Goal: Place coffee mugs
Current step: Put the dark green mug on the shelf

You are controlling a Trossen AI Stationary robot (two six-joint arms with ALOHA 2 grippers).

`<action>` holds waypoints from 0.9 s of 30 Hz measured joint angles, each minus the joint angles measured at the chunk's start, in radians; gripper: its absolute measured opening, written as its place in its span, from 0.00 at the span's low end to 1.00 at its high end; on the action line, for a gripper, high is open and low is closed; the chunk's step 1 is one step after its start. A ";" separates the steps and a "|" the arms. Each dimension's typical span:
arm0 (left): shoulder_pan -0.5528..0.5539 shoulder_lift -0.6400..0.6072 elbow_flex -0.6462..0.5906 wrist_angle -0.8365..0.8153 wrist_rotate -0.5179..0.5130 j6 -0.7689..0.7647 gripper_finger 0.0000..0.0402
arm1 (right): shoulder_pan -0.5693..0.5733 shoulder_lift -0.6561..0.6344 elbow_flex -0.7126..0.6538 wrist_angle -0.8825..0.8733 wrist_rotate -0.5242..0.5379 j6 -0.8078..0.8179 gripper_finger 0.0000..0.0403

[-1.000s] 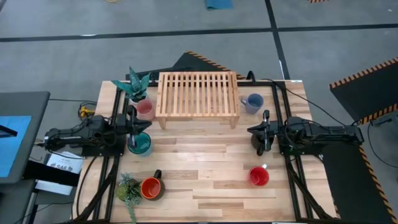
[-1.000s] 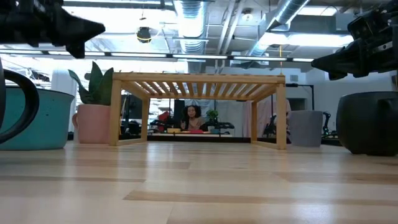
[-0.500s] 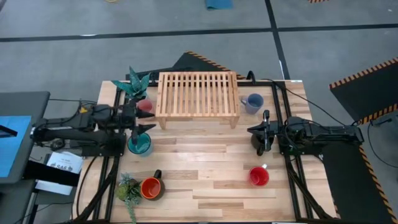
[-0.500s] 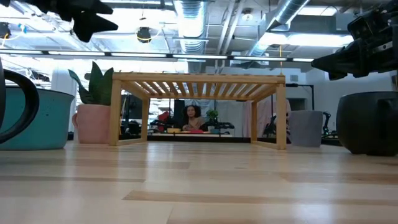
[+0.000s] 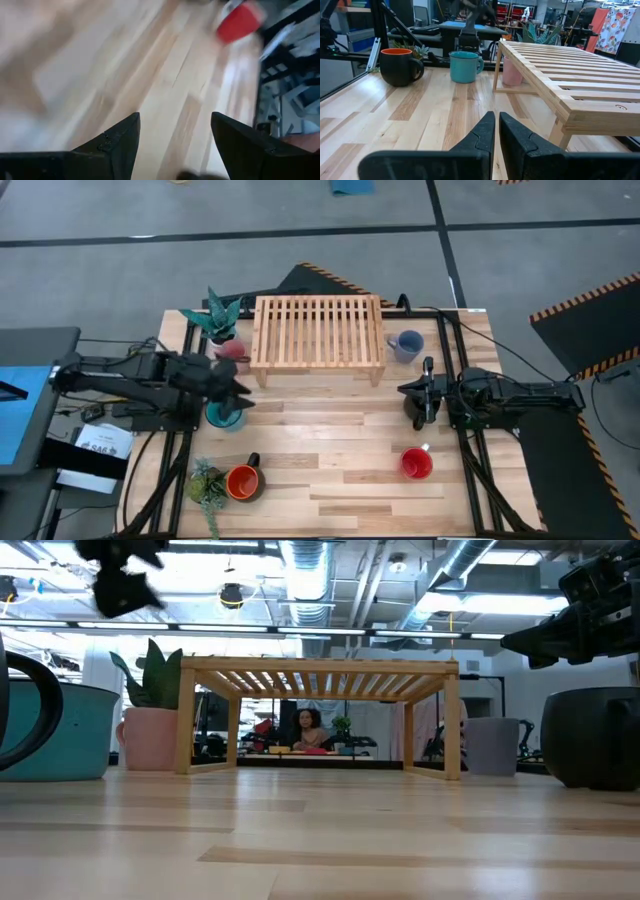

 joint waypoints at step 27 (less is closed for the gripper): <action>-0.230 0.335 -0.001 -0.300 -0.284 -0.475 0.57 | 0.000 0.000 0.000 0.000 0.000 0.000 0.13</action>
